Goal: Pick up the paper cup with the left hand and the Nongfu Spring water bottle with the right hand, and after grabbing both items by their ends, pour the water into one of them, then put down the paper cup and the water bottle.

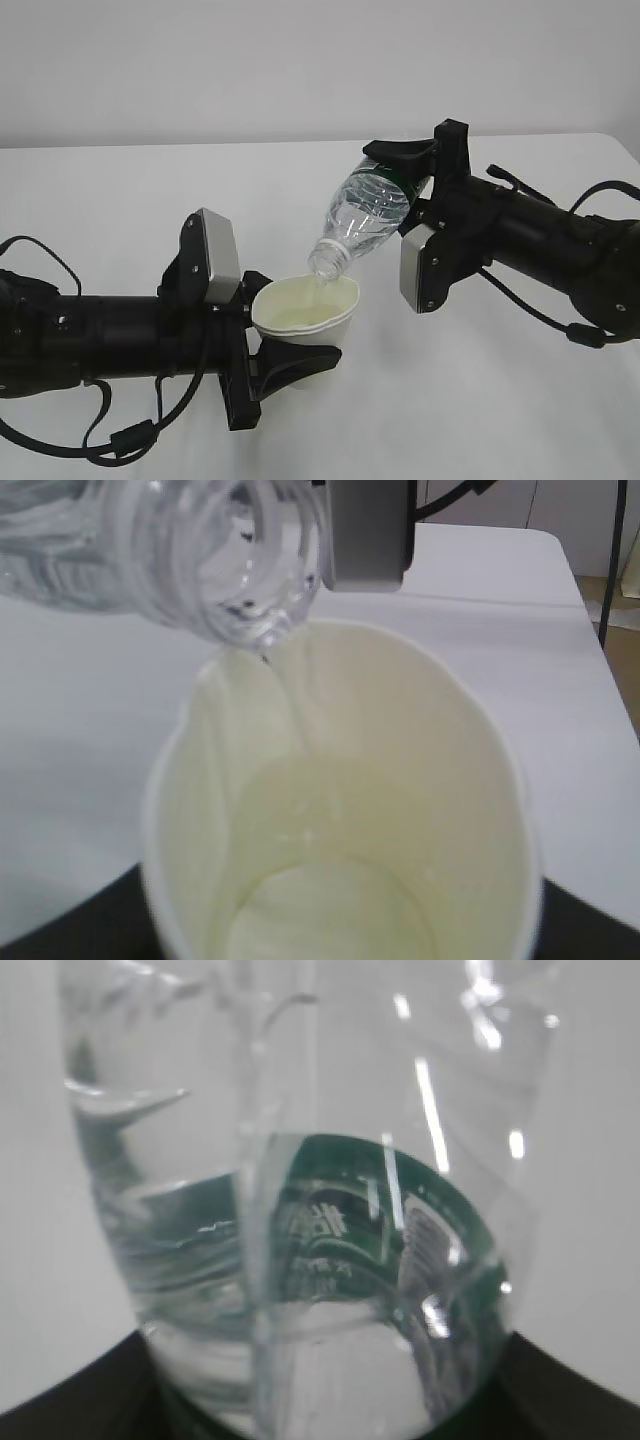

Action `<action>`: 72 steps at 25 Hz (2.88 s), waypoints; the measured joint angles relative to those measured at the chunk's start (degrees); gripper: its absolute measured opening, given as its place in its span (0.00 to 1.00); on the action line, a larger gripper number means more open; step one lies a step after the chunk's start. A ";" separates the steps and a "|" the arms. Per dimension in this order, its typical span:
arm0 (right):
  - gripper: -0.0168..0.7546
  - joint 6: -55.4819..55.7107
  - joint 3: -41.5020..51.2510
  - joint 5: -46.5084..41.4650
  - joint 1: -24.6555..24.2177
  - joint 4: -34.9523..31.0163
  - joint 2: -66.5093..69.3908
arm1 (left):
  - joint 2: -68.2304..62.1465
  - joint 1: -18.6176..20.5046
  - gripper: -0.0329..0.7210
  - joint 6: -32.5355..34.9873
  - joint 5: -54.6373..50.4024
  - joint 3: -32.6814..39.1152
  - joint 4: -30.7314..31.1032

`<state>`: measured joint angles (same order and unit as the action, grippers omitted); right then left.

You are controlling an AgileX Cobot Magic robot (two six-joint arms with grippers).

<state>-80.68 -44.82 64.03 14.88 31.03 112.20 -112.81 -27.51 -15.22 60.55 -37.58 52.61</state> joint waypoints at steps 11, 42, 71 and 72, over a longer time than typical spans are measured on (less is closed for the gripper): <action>0.60 -0.13 0.00 0.00 0.00 -0.11 0.00 | 0.00 0.00 0.60 0.00 0.00 0.00 0.11; 0.60 -0.82 -0.14 0.17 0.00 -0.41 -1.46 | 0.00 0.00 0.60 0.00 0.11 0.00 0.11; 0.60 -0.82 -0.27 0.39 0.00 -0.41 -1.46 | 0.00 0.00 0.60 0.00 0.11 0.00 0.11; 0.60 -0.82 -0.27 0.39 0.00 -0.41 -1.46 | 0.00 0.00 0.60 0.00 0.11 0.00 0.11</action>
<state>-81.50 -45.10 64.42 14.88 30.62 110.74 -112.81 -27.51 -15.22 60.66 -37.58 52.71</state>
